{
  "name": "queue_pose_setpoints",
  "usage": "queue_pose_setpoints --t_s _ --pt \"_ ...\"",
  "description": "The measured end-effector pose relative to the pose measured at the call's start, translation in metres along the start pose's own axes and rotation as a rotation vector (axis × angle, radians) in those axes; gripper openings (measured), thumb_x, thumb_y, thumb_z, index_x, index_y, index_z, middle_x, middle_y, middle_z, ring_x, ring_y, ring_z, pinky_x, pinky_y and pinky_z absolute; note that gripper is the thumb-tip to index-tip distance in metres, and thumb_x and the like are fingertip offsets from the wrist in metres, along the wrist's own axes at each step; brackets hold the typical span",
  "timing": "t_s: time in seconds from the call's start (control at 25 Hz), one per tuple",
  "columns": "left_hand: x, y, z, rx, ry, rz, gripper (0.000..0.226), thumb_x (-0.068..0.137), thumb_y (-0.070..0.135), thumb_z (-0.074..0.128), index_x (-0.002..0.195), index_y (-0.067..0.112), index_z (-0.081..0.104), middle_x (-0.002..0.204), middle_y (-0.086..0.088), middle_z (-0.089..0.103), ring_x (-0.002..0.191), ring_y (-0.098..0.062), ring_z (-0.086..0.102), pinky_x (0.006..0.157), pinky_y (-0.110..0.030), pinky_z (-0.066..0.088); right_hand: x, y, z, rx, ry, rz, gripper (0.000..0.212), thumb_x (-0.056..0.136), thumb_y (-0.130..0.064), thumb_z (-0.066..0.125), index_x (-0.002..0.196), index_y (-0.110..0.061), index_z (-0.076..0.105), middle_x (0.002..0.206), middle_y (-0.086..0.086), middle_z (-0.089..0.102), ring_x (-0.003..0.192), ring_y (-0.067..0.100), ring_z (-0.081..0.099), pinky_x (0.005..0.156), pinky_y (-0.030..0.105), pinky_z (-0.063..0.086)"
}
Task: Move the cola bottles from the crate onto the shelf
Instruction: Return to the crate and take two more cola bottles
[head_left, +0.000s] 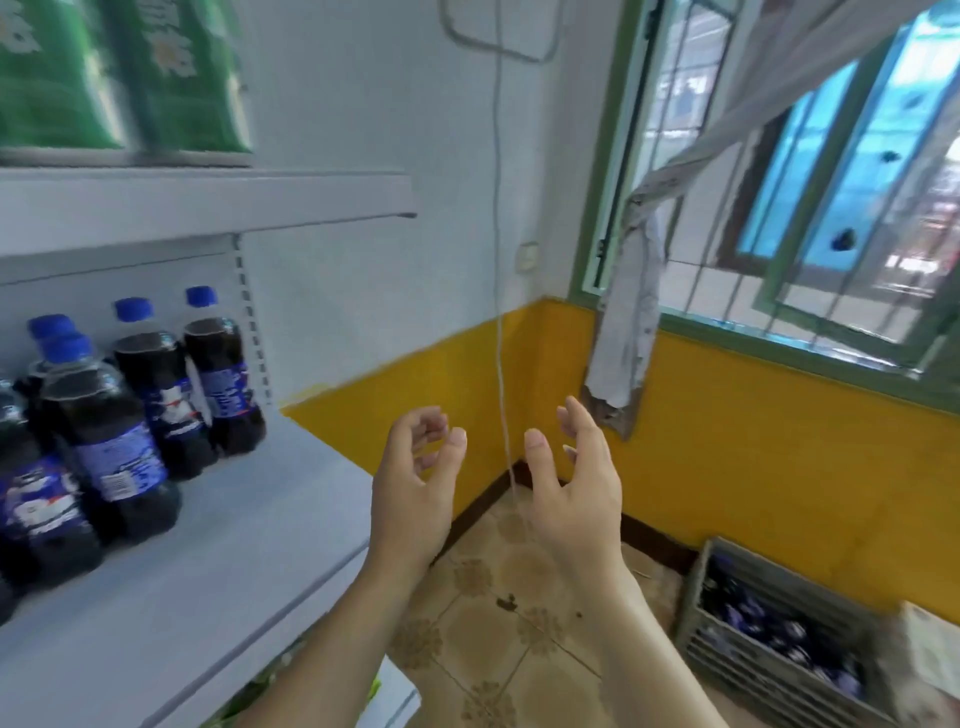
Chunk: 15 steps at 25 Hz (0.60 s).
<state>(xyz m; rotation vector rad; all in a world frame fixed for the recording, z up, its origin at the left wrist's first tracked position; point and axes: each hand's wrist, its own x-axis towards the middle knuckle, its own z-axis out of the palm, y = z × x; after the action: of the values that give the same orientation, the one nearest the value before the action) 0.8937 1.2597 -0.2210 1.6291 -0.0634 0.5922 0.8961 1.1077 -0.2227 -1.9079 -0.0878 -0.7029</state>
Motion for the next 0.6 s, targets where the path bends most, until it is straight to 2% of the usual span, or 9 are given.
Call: queue_pose_setpoints --t_s 0.04,0.12,0.2,0.28,0.4,0.6 --pt "-0.006 0.002 0.013 -0.003 -0.036 0.003 0.028 0.096 0.038 0.060 0.122 0.028 0.057 0.119 0.018 0.062 0.112 0.004 0.057 0.087 -0.014 0.046 -0.003 0.004 -0.015 -0.020 0.039 0.012 0.071 0.092 -0.061 0.048 0.153 -0.026 0.038 0.147 -0.011 0.051 0.136 0.004 0.046 0.103 0.016 0.043" --pt "-0.020 0.007 0.041 -0.029 -0.122 0.001 0.031 0.095 0.044 0.059 0.123 0.031 0.056 0.118 0.020 0.061 0.112 0.005 0.057 0.085 -0.014 0.047 -0.008 0.013 -0.046 -0.078 0.118 0.039 0.071 0.093 -0.061 0.048 0.153 -0.025 0.039 0.147 -0.010 0.052 0.135 0.006 0.047 0.108 0.033 0.047" --pt "-0.034 0.014 0.069 -0.050 -0.203 0.012 0.038 0.090 0.055 0.056 0.122 0.034 0.055 0.117 0.023 0.061 0.111 0.006 0.057 0.083 -0.011 0.047 -0.015 0.022 -0.078 -0.125 0.187 0.068 0.073 0.092 -0.063 0.046 0.153 -0.024 0.039 0.147 -0.009 0.052 0.135 0.007 0.048 0.109 0.041 0.048" --pt "-0.046 0.022 0.097 -0.073 -0.259 0.019 0.045 0.088 0.063 0.055 0.123 0.036 0.053 0.118 0.024 0.060 0.112 0.005 0.057 0.085 -0.011 0.046 -0.020 0.030 -0.110 -0.161 0.248 0.090 0.075 0.090 -0.066 0.045 0.153 -0.025 0.039 0.147 -0.008 0.052 0.135 0.008 0.048 0.109 0.043 0.048" --pt "-0.069 0.037 0.147 -0.109 -0.374 0.005 0.049 0.085 0.062 0.052 0.128 0.037 0.051 0.123 0.022 0.059 0.114 0.000 0.057 0.087 -0.014 0.045 -0.029 0.042 -0.168 -0.205 0.336 0.129 0.073 0.089 -0.065 0.047 0.152 -0.029 0.038 0.148 -0.009 0.052 0.134 0.010 0.049 0.108 0.044 0.049" --pt "-0.115 0.061 0.225 -0.175 -0.513 0.002 0.053 0.085 0.062 0.051 0.132 0.037 0.049 0.127 0.020 0.059 0.118 -0.002 0.056 0.097 -0.022 0.048 -0.047 0.062 -0.259 -0.263 0.441 0.187 0.074 0.087 -0.067 0.046 0.151 -0.031 0.039 0.148 -0.010 0.051 0.134 0.010 0.049 0.107 0.037 0.049"
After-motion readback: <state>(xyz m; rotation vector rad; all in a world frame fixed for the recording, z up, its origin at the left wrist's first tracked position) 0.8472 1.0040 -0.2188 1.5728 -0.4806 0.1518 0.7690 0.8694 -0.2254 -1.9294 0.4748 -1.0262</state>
